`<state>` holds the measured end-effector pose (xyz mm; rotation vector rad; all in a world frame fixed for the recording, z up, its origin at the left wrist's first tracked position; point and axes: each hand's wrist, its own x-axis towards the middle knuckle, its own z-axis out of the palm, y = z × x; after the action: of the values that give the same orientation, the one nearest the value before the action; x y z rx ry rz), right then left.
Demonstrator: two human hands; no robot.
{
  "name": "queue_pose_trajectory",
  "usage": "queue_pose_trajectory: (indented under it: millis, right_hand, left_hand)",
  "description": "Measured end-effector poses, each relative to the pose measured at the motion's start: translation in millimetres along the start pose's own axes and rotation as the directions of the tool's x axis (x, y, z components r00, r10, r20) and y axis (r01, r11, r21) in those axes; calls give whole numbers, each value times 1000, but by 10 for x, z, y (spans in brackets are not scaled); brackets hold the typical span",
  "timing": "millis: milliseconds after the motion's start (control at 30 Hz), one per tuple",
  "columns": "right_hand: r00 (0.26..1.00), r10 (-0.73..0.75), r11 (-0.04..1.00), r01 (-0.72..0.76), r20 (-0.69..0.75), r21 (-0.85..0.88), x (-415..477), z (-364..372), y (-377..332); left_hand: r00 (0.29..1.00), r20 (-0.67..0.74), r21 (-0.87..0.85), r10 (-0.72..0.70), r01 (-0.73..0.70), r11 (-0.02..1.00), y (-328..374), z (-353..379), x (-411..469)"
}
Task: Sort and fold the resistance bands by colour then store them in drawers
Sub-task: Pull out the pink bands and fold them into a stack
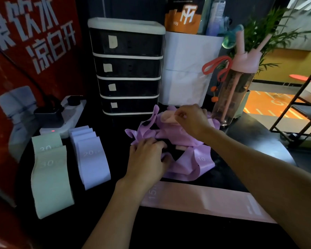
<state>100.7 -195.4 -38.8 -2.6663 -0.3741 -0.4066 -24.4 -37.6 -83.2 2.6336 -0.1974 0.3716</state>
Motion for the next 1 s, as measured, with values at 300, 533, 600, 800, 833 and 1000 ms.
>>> queue_pose_trajectory:
  millis: [300,533,600,800,833,1000]
  right_hand:
    - [983,-46,895,121,-180,429,-228,-696,-252]
    - [967,-30,840,163,-255,518,-383,-1142,-350]
    - [961,-28,818,180,-275,547,-438,-1243,-395]
    - [948,4,735,212,-317,644,-510,-1574,-558]
    - [950,5,715,214,-312,666,-529,-1616,-588]
    - [963,-20,696,208,-270,688,-653,-1685,-684]
  left_hand:
    - [982,-188,-195,3,-40,980,113,-200,7]
    - [953,-302,-458,-1,-144,877,372,-536,45]
    - [943,-332,-466,5,-169,868,464,-624,73]
    - [927,-369,-510,61,-257,821,745,-880,167]
    - [924,-375,-529,70,-276,803,781,-917,184]
    - [905,-419,-561,78,-326,761,926,-1057,215]
